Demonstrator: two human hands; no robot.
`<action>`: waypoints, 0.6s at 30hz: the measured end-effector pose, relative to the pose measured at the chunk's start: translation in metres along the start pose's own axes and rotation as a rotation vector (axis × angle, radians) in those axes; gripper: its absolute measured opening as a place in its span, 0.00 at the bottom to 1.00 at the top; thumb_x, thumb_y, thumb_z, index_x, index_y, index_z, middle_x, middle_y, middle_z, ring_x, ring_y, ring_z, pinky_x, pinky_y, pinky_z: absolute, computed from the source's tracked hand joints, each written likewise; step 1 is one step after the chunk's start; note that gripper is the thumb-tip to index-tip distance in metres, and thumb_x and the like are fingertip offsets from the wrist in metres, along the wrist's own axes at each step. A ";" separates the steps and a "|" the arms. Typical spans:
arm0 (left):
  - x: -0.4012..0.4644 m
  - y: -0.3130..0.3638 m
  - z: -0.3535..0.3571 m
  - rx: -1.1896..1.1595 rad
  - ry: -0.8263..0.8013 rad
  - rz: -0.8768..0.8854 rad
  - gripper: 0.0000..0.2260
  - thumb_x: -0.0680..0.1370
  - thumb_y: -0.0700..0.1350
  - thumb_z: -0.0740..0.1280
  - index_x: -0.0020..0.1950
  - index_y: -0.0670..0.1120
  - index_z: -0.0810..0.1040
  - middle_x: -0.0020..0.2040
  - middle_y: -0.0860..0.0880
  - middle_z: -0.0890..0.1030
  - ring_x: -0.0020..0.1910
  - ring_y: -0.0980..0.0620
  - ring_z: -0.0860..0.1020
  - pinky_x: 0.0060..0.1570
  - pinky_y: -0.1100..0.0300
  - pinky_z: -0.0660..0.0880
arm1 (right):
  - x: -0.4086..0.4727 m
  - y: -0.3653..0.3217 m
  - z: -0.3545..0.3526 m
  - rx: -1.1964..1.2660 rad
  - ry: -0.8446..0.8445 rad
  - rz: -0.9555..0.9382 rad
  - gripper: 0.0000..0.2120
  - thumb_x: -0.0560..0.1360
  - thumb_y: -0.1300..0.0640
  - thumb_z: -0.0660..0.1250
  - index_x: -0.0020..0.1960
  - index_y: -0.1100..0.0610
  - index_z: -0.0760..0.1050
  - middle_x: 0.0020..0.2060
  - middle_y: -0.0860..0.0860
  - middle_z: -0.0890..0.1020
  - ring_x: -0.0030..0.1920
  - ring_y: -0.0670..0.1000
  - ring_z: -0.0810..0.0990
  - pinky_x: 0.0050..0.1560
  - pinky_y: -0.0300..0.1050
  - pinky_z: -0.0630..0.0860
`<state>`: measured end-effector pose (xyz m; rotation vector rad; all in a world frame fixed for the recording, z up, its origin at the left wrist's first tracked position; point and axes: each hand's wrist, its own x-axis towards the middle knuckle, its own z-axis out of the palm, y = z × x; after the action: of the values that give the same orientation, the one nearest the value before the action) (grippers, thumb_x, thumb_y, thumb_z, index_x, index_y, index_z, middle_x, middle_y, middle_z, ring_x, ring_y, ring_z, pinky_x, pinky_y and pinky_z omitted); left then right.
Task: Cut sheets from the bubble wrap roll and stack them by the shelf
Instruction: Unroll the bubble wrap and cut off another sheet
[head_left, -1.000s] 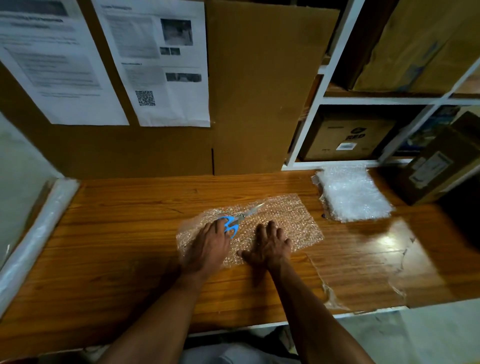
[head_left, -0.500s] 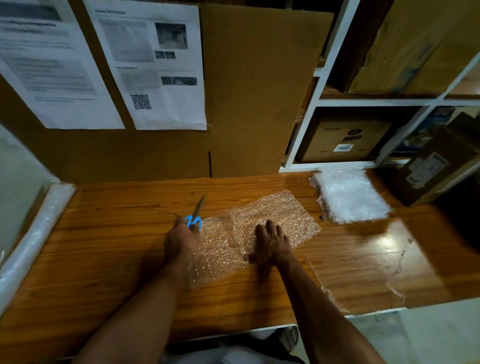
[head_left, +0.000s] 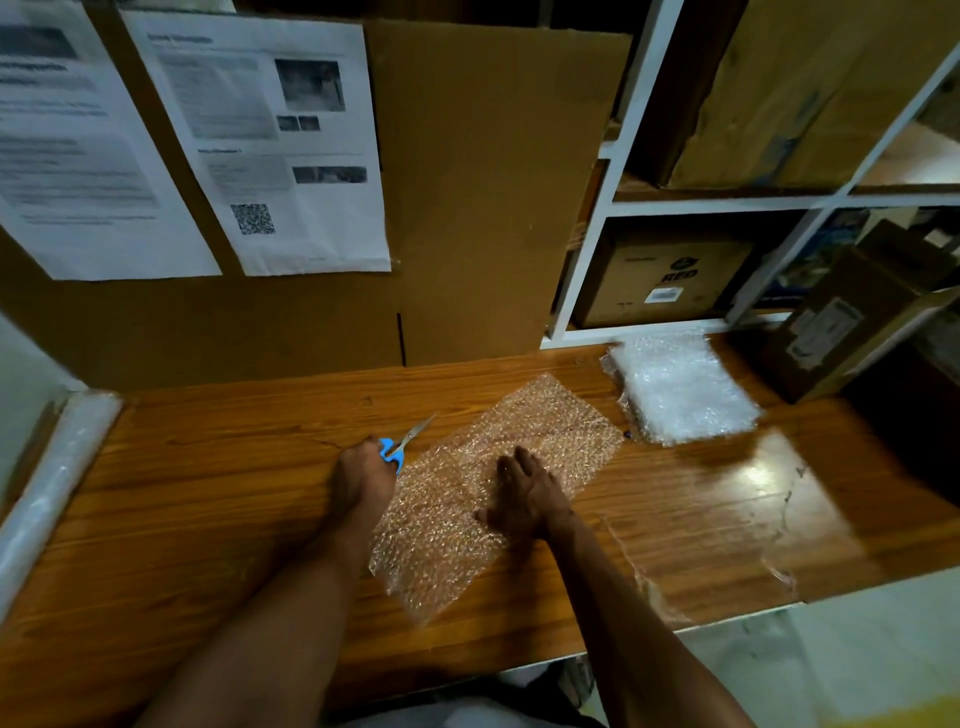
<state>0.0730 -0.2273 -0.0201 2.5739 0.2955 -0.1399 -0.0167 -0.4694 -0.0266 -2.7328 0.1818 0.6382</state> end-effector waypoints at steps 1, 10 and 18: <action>0.002 0.000 0.001 0.012 0.000 0.005 0.15 0.77 0.42 0.75 0.64 0.48 0.83 0.55 0.44 0.86 0.51 0.43 0.84 0.46 0.50 0.84 | 0.001 -0.002 0.005 -0.012 0.003 0.001 0.55 0.74 0.29 0.69 0.86 0.50 0.41 0.84 0.54 0.38 0.84 0.61 0.39 0.81 0.65 0.43; 0.008 0.009 -0.006 0.129 -0.002 -0.063 0.15 0.77 0.40 0.74 0.63 0.45 0.81 0.57 0.42 0.84 0.55 0.42 0.82 0.50 0.50 0.82 | 0.006 0.014 -0.010 -0.082 -0.046 -0.215 0.48 0.77 0.42 0.74 0.86 0.47 0.48 0.85 0.51 0.41 0.84 0.59 0.38 0.80 0.64 0.39; 0.003 0.017 0.016 -0.031 -0.055 0.364 0.06 0.80 0.48 0.70 0.51 0.47 0.84 0.54 0.46 0.83 0.50 0.45 0.81 0.49 0.55 0.77 | 0.021 0.017 0.000 0.194 0.224 -0.043 0.32 0.78 0.46 0.73 0.79 0.47 0.66 0.79 0.54 0.65 0.75 0.59 0.68 0.74 0.58 0.72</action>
<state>0.0789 -0.2493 -0.0259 2.5390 -0.1914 -0.0709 -0.0014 -0.4861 -0.0403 -2.6059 0.2251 0.2842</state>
